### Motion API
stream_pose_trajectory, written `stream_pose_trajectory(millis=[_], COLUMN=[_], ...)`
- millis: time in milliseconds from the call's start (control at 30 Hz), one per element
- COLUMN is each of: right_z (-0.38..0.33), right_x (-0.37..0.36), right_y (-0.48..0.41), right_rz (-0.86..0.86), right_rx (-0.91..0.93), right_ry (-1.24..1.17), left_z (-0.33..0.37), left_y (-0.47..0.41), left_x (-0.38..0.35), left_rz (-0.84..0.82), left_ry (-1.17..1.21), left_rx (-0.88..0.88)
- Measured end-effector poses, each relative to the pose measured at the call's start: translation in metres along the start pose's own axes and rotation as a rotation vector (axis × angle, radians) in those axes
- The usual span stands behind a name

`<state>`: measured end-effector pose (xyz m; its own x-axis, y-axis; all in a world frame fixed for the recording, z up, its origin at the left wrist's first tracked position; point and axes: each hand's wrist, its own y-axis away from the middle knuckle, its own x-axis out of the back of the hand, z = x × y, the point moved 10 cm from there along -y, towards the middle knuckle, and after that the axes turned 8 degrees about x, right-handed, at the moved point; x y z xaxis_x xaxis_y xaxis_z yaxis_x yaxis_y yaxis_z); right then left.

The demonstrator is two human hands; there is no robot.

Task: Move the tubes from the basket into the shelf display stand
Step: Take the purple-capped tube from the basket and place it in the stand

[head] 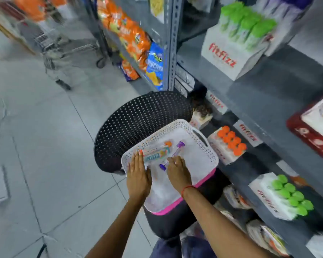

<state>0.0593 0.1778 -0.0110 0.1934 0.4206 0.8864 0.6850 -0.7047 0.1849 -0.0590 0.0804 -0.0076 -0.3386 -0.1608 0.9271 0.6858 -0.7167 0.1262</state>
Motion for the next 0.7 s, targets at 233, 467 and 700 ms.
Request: stream_pose_trajectory(millis=[233,467,700], right_z=[0.007,0.014,0.047], right_x=[-0.071,-0.047,0.054], right_y=[-0.013,0.003,0.023], right_rz=[-0.416,-0.175,0.130], right_rx=[0.016,-0.062,-0.130], right_ry=[0.019,-0.057,-0.180], left_z=[-0.024,-0.027,-0.009], left_y=[0.010,0.015,0.016], left_x=[-0.045,-0.053,-0.044], left_rz=[-0.129,-0.139,-0.123], left_ry=[-0.262,-0.347,-0.369], left_rx=[0.042,0.005,-0.051])
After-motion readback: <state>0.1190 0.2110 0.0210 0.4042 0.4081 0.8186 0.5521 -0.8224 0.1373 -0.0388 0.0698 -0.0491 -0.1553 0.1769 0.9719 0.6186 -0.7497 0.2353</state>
